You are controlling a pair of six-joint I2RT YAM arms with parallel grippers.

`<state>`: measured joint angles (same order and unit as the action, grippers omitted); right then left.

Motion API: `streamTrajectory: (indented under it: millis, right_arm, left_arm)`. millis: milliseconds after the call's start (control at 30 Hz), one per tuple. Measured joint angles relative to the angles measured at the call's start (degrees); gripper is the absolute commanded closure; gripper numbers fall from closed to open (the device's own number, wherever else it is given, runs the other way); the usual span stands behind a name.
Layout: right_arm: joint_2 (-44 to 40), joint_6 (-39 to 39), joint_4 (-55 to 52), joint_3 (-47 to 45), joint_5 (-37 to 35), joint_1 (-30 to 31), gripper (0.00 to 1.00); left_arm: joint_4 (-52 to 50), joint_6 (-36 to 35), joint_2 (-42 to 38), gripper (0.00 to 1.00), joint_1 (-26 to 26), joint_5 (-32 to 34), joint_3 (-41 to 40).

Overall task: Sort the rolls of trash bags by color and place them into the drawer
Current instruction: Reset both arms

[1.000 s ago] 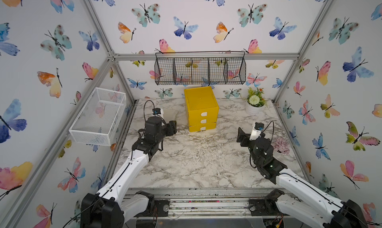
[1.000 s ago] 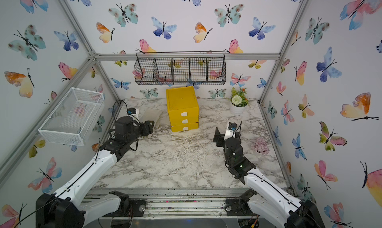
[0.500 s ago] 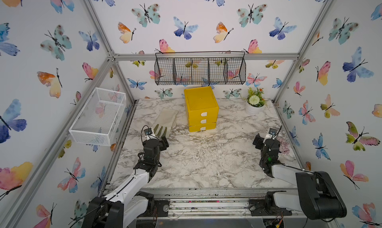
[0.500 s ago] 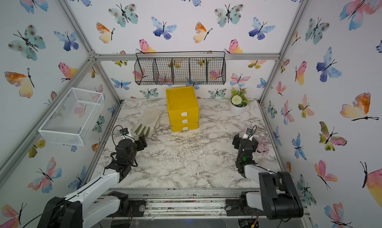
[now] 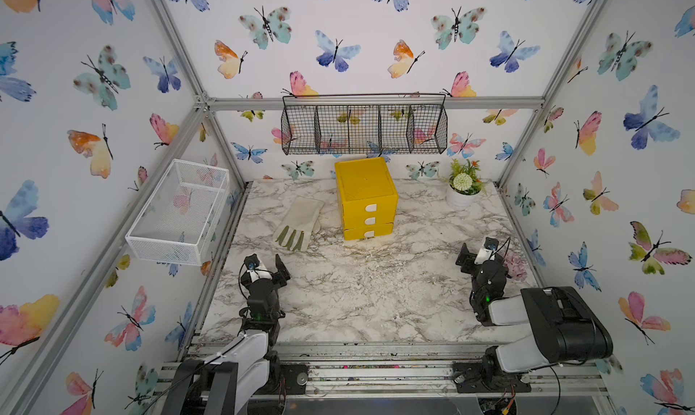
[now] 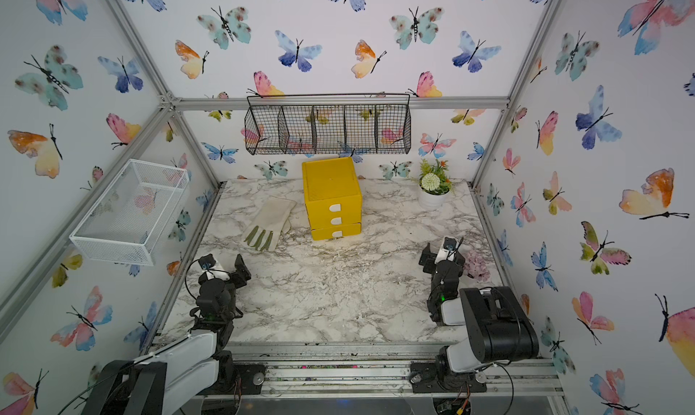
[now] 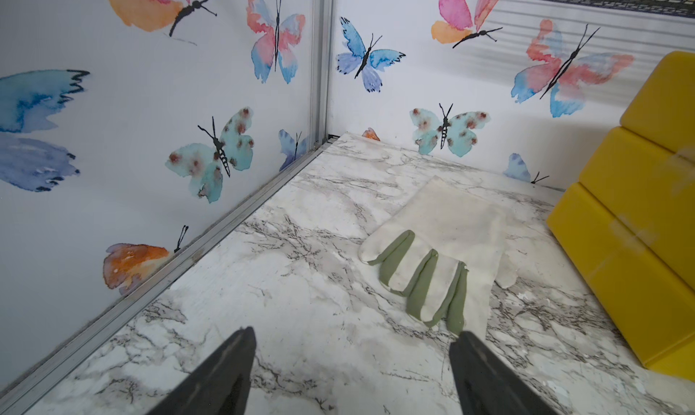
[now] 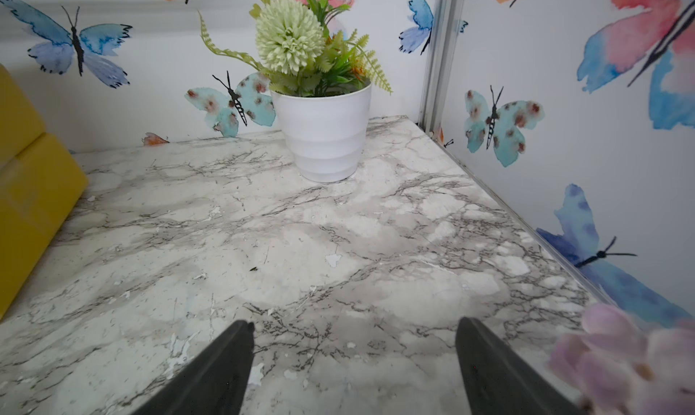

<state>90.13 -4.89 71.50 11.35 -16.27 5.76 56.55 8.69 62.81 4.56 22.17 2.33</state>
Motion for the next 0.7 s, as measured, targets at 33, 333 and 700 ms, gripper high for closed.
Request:
streamTrajectory:
  millis: [33, 333, 700]
  right_arm:
    - [0.0, 0.02, -1.66, 0.24, 0.24, -0.09, 0.12]
    - [0.39, 0.59, -0.5, 1.57, 1.09, -0.22, 0.02]
    - [0.09, 0.87, -1.77, 1.66, 1.14, -0.22, 0.02]
  left_arm:
    - [1.6, -0.13, 1.18, 0.14, -0.26, -0.02, -0.11]
    - [12.28, -2.64, 15.89, 0.12, -1.22, -3.74, 3.21]
    - [8.83, -5.31, 18.88, 0.02, -0.57, -6.47, 8.09]
